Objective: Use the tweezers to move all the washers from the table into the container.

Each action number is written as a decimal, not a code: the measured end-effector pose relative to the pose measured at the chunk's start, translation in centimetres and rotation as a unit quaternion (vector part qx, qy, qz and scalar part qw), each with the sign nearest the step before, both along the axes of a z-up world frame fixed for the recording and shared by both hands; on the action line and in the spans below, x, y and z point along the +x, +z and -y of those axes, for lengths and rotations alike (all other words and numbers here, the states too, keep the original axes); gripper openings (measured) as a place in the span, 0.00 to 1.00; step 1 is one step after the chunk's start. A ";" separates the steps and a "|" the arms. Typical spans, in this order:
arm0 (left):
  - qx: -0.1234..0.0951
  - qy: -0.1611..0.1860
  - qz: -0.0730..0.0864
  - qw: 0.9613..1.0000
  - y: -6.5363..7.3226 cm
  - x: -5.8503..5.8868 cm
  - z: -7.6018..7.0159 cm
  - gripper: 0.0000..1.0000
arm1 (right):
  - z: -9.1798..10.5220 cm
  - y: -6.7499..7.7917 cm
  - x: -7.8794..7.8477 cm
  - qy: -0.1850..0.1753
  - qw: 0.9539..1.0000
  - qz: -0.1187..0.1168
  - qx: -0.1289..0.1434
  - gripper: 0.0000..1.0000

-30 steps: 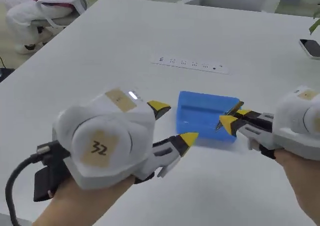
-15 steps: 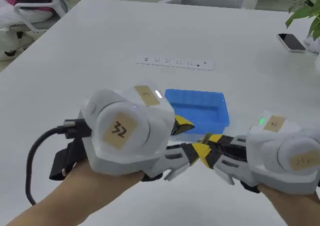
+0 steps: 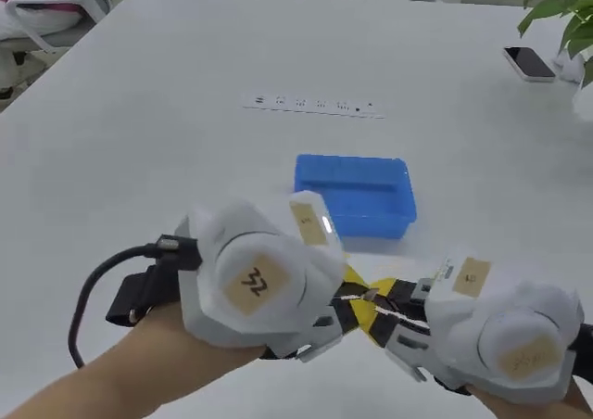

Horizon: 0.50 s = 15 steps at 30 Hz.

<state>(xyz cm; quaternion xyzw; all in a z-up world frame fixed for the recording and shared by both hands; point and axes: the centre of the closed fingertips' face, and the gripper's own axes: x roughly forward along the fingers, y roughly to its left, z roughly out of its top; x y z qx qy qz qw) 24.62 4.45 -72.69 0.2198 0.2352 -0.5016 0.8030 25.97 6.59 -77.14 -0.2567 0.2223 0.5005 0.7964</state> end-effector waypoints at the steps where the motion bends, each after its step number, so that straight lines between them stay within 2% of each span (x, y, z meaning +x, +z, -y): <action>1: 0.003 -0.001 0.003 1.000 -0.1 0.0 0.0 0.00 | 0.1 -0.2 0.0 0.001 1.000 0.003 -0.005 0.05; 4: 0.016 -0.007 0.014 1.000 -0.5 0.2 0.1 0.01 | 0.5 -0.7 0.0 0.008 1.000 0.011 -0.024 0.05; 6: 0.019 -0.016 0.022 0.999 -0.5 0.2 0.3 0.07 | 0.6 -0.8 -0.1 0.010 0.999 0.011 -0.028 0.05; 8: 0.022 -0.021 0.018 0.999 -0.7 0.1 0.6 0.10 | 0.6 -1.0 -0.1 0.010 0.999 0.010 -0.029 0.05; 12: 0.025 -0.027 0.022 0.999 -0.8 0.1 0.9 0.07 | 0.8 -1.3 -0.1 0.008 0.999 0.007 -0.032 0.05; 15: 0.026 -0.030 0.019 0.999 -1.1 0.0 1.2 0.05 | 1.0 -2.1 -0.1 0.009 0.999 0.006 -0.045 0.05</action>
